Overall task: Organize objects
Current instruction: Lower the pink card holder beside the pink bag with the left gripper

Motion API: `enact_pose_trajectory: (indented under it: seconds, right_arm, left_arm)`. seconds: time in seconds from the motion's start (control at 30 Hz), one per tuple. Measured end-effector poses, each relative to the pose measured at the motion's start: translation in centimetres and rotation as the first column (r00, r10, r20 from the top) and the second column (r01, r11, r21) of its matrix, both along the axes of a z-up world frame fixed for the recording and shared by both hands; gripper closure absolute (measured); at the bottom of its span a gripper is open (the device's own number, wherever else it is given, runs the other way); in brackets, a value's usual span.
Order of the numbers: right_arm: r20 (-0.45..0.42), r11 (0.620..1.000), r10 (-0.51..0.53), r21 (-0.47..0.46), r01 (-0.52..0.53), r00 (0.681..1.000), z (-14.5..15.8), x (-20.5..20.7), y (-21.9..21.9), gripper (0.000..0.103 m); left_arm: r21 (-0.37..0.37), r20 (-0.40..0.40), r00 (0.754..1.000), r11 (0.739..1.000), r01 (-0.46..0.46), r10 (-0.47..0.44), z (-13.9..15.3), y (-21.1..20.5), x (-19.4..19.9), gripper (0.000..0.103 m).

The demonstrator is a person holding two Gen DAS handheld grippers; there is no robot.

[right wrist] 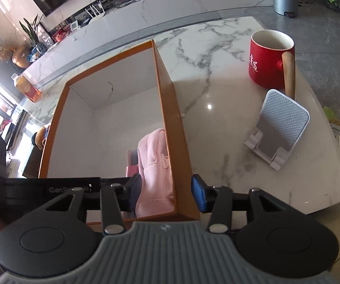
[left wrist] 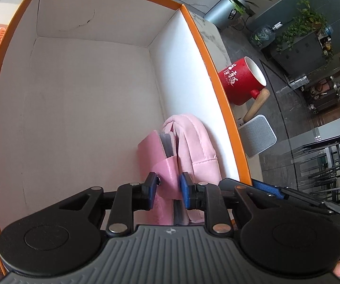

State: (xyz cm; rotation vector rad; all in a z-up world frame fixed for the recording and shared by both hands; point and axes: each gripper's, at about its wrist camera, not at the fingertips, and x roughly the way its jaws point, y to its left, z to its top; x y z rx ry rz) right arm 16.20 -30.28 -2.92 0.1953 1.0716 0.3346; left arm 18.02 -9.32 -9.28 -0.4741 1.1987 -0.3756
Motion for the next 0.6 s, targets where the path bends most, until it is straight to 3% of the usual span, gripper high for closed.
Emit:
enact_pose_trajectory:
  seconds: [0.07, 0.13, 0.4, 0.6]
  right_arm:
    - [-0.024, 1.0, -0.003, -0.002, 0.003, 1.0, -0.7, 0.2, -0.1, 0.056]
    - [-0.051, 0.999, -0.017, 0.027, 0.018, 0.999, -1.4, 0.4, -0.4, 0.072]
    - [-0.141, 0.989, -0.042, 0.135, 0.061, 0.989, -1.9, -0.7, 0.6, 0.079]
    - [-0.118, 0.991, -0.037, 0.125, 0.052, 0.992, -1.7, -1.5, 1.6, 0.079]
  left_arm:
    - [-0.013, -0.001, 1.0, 1.0, 0.001, -0.001, 0.0, -0.1, 0.1, 0.078]
    - [-0.008, 0.005, 1.0, 1.0, 0.007, -0.007, 0.1, -0.3, 0.3, 0.079]
    - [0.071, 0.037, 0.998, 0.997, 0.042, -0.045, 1.3, 0.3, 0.4, 0.086]
    - [0.035, 0.016, 1.0, 0.999, 0.013, -0.014, 0.8, 1.3, 0.1, 0.086]
